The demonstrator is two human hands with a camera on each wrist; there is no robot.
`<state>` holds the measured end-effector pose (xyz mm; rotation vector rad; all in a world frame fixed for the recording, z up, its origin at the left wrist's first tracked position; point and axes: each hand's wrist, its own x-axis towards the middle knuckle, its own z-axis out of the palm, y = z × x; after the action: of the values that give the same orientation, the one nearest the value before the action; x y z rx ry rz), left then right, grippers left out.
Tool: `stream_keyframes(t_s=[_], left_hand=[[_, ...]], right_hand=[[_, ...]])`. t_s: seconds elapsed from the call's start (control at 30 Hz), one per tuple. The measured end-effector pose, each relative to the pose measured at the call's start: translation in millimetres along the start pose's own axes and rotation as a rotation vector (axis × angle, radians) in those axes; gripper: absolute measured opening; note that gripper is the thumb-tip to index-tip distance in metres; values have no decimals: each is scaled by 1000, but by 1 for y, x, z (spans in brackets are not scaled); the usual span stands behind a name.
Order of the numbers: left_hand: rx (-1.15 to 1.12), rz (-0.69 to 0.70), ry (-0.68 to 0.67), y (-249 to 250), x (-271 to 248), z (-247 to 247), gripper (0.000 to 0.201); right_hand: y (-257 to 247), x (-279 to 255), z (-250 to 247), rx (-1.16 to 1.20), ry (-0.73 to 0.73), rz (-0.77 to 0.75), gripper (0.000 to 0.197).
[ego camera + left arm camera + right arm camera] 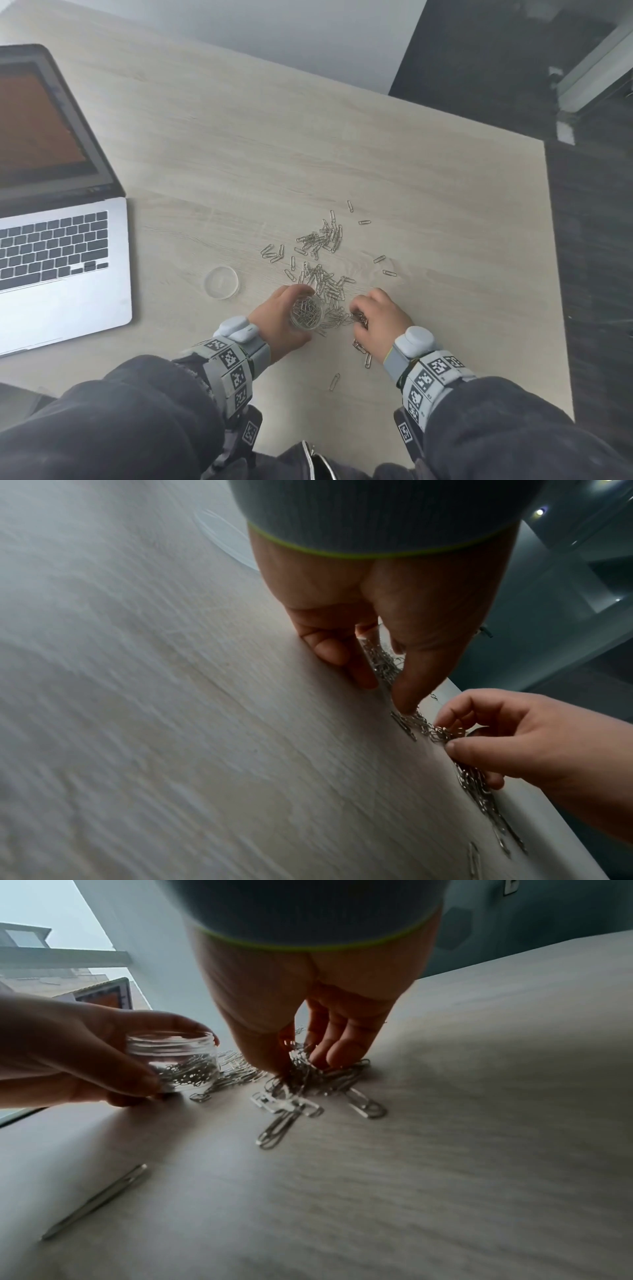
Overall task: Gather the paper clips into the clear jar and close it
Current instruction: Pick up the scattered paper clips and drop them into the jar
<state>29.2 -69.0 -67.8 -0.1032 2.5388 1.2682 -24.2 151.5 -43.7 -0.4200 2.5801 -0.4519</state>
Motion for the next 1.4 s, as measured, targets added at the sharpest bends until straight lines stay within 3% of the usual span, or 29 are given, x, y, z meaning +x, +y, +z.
stream_keyframes(t_s=[0.1, 0.23, 0.57, 0.83, 1.07, 1.23, 1.4], left_hand=[[3, -4, -9, -1, 0, 0, 71], [3, -4, -8, 0, 1, 0, 70], [-21, 6, -1, 5, -1, -1, 73], [-63, -1, -17, 7, -4, -8, 77], [-53, 20, 1, -13, -1, -18, 73], [-61, -8, 45, -30, -1, -35, 72], [-59, -4, 60, -37, -2, -40, 73]], right_hand=[[3, 3, -7, 34, -17, 48, 10], [0, 5, -16, 157, 24, 98, 16], [-67, 7, -24, 349, 79, -139, 14], [-79, 10, -17, 366, -4, -172, 14], [-67, 30, -37, 396, 163, -82, 16], [-36, 73, -43, 184, 240, 87, 40], [-25, 117, -52, 25, 162, 194, 75]])
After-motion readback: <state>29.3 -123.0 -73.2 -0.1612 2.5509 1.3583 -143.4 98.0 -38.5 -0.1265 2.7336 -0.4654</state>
